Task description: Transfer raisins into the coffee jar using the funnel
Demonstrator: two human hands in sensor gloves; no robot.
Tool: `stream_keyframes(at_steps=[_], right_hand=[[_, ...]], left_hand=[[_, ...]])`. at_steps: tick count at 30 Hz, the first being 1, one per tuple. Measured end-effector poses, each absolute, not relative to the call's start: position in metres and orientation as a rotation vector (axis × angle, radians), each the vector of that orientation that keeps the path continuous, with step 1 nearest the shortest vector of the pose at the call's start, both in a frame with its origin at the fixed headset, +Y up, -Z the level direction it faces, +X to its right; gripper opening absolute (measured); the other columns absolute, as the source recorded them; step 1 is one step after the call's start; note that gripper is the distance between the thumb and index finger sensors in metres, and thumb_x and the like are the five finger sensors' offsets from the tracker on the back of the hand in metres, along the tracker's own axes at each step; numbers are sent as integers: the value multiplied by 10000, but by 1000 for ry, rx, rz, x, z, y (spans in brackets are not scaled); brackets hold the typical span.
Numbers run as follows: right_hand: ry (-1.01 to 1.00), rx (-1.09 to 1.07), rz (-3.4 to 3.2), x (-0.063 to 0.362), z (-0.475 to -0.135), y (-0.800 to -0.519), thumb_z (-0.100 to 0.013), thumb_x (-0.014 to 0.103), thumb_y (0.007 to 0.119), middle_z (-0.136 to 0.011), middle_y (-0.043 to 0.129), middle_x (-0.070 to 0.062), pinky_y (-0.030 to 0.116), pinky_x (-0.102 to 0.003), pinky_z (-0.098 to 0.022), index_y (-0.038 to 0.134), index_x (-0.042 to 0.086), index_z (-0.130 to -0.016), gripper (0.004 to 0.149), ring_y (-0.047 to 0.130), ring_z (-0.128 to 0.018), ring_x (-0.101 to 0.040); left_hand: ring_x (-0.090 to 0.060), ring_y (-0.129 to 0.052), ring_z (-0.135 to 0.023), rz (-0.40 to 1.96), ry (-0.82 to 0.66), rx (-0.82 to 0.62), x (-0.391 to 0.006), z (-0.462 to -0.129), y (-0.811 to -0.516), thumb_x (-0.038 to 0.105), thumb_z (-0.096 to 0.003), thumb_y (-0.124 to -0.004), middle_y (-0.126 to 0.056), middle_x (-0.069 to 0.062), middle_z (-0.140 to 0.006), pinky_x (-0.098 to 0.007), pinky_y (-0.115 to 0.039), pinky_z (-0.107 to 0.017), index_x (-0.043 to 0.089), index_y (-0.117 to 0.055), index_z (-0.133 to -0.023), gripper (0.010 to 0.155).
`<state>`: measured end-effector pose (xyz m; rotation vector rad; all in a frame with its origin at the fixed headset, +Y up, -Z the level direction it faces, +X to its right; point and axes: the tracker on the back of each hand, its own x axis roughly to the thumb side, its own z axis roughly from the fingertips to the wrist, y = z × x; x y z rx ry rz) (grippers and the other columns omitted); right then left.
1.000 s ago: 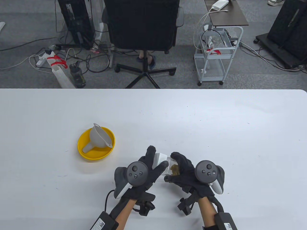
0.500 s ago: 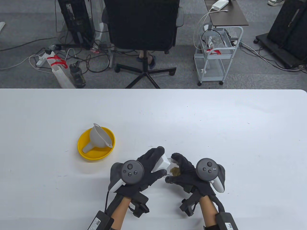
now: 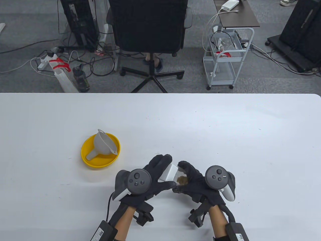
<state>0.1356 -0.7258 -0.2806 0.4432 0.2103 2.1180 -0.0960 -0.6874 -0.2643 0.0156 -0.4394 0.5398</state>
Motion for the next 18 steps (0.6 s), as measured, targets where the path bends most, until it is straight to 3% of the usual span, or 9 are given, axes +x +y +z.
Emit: stream_keyframes(at_steps=[4,8,10,13,16,18], right_hand=[[168,450,2118,129,-278,-724,-474,398,946,-1140,499,-226,578,-740,-674,368,207,-1105,877,539,-999,-568],[142,438,2173,125,-276,-722,-475,402,942,-1135,505,-228,582,-740,-669,362,202,-1104,879,543,-995,-568],[153,426,2169,126,-277,-722,-475,399,943,-1134,504,-233,581,-743,-667,363,197,-1105,880,540,-993,-572],[176,408,2182,130,-278,-725,-471,387,948,-1138,496,-231,570,-745,-672,363,200,-1105,883,528,-1002,-571],[183,405,2159,132,-279,-726,-474,388,946,-1141,494,-230,569,-745,-672,364,199,-1106,880,528,-1002,-573],[201,414,2127,131,-280,-727,-473,387,947,-1142,493,-233,567,-746,-673,367,197,-1107,880,527,-1002,-573]], left_hand=[[-151,-930,-621,524,-304,43,-95,-262,-688,795,-522,-614,-700,-165,-1051,-339,-784,-474,174,-457,-1226,952],[-161,-943,-604,509,-268,15,-94,-261,-689,798,-553,-557,-733,-174,-1014,-355,-788,-464,139,-464,-1223,944],[-205,-908,-752,501,-331,7,-94,-262,-690,778,-548,-600,-665,-167,-1085,-408,-762,-573,198,-425,-1248,926],[-323,-720,-1080,564,-452,-89,-98,-266,-692,684,-550,-733,-466,-153,-1268,-596,-571,-789,339,-335,-1265,888],[-383,-457,-1239,635,-512,-151,-97,-267,-693,511,-591,-818,-298,-50,-1360,-647,-422,-837,476,-324,-1229,808],[-349,-406,-1256,657,-529,-120,-97,-266,-691,420,-604,-815,-317,14,-1358,-637,-391,-848,513,-437,-1183,698]])
